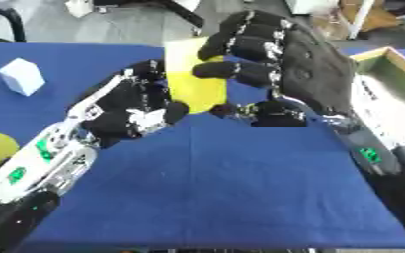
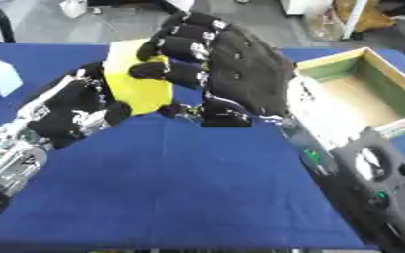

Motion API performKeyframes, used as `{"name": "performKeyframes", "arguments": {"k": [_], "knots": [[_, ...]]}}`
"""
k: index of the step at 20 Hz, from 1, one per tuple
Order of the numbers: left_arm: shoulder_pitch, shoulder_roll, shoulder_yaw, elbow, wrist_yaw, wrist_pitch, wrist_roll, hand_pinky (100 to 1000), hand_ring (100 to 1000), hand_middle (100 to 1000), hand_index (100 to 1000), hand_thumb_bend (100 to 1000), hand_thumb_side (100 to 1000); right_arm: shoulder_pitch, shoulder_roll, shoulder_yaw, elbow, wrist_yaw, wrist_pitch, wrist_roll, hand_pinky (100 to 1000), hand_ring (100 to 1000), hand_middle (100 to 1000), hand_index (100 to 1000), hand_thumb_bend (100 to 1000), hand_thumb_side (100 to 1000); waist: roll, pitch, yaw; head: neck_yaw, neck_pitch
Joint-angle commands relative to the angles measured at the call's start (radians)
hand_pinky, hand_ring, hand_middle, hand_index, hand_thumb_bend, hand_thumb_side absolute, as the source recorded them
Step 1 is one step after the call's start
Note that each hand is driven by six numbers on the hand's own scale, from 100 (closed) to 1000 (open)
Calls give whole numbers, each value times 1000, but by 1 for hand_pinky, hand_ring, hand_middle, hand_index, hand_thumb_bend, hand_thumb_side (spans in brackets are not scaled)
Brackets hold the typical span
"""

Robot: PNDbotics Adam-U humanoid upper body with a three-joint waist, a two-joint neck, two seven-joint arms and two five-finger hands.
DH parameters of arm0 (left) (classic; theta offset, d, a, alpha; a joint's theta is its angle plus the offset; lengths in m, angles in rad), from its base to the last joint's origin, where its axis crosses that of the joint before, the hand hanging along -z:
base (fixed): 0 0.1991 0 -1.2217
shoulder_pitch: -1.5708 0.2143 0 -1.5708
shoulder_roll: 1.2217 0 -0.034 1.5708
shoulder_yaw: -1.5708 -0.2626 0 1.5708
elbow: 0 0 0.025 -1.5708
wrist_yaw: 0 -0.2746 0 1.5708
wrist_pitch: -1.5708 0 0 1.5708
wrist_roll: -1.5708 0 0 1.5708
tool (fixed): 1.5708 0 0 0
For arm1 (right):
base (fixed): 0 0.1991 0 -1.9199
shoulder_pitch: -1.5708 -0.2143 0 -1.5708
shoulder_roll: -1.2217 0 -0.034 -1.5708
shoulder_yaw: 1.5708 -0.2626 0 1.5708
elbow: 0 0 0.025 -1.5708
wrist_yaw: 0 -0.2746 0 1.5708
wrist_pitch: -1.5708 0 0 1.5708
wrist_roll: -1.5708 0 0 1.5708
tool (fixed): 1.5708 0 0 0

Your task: Pick up the objects with one hand, pass them to the other hand, and then place them into the box on the other side of the table.

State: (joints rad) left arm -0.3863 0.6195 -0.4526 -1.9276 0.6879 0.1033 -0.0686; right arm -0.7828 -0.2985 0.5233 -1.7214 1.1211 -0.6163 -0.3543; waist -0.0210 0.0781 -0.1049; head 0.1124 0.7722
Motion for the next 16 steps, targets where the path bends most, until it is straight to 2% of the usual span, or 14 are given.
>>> {"name": "performKeyframes", "arguments": {"k": [1,2,6,12,14,16], "knots": [[0,32,19,-20,-17,-9,4,669,548,550,716,795,372,-25,-28,-42,-30,-7,22,-28,702,542,478,639,298,100,13,-10,-3,-3,-2],[1,32,28,-22,-24,-13,12,682,572,575,742,867,423,-27,-32,-46,-34,-14,28,-29,703,541,477,638,300,100,12,-11,-4,-3,-2],[9,31,73,-34,-60,-37,64,720,645,655,787,988,502,-31,-55,-77,-40,-46,66,-33,704,546,478,644,300,100,11,-13,-8,-3,-2],[39,19,135,-45,-128,-65,134,734,677,690,807,1000,533,-12,-128,-168,-20,-90,166,-57,707,557,483,657,302,100,7,-13,-14,-14,-2],[57,10,150,-43,-141,-80,150,734,676,690,807,1000,540,1,-161,-215,13,-116,223,-68,712,575,495,677,302,100,6,-13,-15,-20,-2],[79,1,159,-36,-149,-97,161,734,674,689,808,997,546,11,-189,-264,78,-145,292,-60,726,618,528,721,257,100,4,-13,-16,-27,-2]]}}
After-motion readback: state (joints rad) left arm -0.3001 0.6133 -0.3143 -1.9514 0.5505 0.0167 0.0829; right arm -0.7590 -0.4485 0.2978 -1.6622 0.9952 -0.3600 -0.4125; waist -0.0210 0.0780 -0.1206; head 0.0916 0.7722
